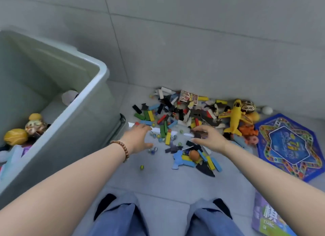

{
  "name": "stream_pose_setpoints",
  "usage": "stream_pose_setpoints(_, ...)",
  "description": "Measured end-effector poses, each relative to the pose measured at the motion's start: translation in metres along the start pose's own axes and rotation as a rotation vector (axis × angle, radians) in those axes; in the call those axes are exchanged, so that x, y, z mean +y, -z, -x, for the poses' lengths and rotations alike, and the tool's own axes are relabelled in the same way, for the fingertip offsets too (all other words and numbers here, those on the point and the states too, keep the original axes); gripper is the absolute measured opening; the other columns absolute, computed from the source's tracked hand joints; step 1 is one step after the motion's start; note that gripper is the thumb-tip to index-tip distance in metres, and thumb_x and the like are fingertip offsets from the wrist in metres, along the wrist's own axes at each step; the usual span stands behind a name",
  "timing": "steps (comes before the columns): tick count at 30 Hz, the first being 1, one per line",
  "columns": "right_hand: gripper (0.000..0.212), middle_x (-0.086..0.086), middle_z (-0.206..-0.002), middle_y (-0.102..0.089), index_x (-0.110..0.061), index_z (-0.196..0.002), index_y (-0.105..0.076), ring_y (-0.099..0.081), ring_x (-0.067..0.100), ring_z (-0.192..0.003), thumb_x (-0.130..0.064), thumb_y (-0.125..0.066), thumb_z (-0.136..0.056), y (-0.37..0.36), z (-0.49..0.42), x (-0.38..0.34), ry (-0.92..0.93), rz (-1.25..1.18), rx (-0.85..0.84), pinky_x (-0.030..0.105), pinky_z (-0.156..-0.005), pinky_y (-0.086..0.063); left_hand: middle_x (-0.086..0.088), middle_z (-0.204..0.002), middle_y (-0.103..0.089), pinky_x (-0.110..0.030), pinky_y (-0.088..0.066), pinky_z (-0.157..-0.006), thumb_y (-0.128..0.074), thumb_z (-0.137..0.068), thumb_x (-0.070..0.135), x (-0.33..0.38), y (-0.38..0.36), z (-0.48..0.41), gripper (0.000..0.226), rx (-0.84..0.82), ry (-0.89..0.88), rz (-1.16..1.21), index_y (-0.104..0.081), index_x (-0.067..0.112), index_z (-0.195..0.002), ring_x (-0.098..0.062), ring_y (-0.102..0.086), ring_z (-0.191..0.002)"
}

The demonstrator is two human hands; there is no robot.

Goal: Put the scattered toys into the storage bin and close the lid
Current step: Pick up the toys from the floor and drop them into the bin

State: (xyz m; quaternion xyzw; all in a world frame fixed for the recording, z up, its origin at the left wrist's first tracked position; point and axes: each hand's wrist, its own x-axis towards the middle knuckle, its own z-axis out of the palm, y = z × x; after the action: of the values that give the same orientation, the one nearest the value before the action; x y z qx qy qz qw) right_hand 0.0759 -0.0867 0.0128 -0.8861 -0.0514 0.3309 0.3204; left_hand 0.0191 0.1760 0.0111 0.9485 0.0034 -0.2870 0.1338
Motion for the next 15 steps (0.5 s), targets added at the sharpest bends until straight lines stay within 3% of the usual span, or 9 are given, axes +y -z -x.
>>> stream_pose_setpoints(5,0.041,-0.006,-0.132,-0.050,-0.027,-0.116,-0.059,-0.049,0.014,-0.116,-0.033,-0.074,-0.079,-0.049,-0.022,0.017,0.059,-0.061,-0.008,0.028,-0.093,-0.042,-0.002,-0.144,-0.035,-0.038,-0.041,-0.102,-0.062,-0.087,0.036,-0.044,-0.054,-0.014,0.059,-0.062,0.095,0.092,-0.039,0.023,-0.139,-0.022,-0.047,-0.121)
stream_pose_setpoints(9,0.035,-0.010,-0.125,-0.053,-0.027,-0.109,-0.062,-0.052,0.010,-0.108,-0.033,-0.075,-0.077,-0.077,-0.036,0.009,0.127,-0.104,-0.030,0.026,-0.087,-0.045,-0.001,-0.135,-0.041,-0.036,-0.045,-0.095,-0.064,-0.087,0.030,-0.060,-0.082,-0.024,0.047,-0.003,0.074,0.164,-0.049,0.024,-0.131,-0.020,-0.051,-0.112)
stream_pose_setpoints(13,0.029,-0.010,-0.121,-0.056,-0.031,-0.105,-0.062,-0.053,0.009,-0.108,-0.031,-0.075,-0.078,-0.091,-0.044,-0.001,0.159,-0.112,-0.076,0.025,-0.089,-0.043,-0.004,-0.112,-0.050,-0.034,-0.047,-0.089,-0.059,-0.087,0.012,-0.065,-0.096,-0.032,0.019,0.130,0.054,0.269,-0.060,0.017,-0.105,-0.022,-0.056,-0.097)
stream_pose_setpoints(15,0.030,-0.010,-0.120,-0.056,-0.027,-0.107,-0.063,-0.053,0.008,-0.107,-0.032,-0.073,-0.080,-0.093,-0.046,-0.005,0.166,-0.115,-0.074,0.015,-0.082,-0.044,-0.005,-0.102,-0.054,-0.029,-0.046,-0.083,-0.057,-0.088,0.007,-0.067,-0.101,-0.031,0.010,0.179,0.054,0.338,-0.058,0.015,-0.094,-0.023,-0.057,-0.091)
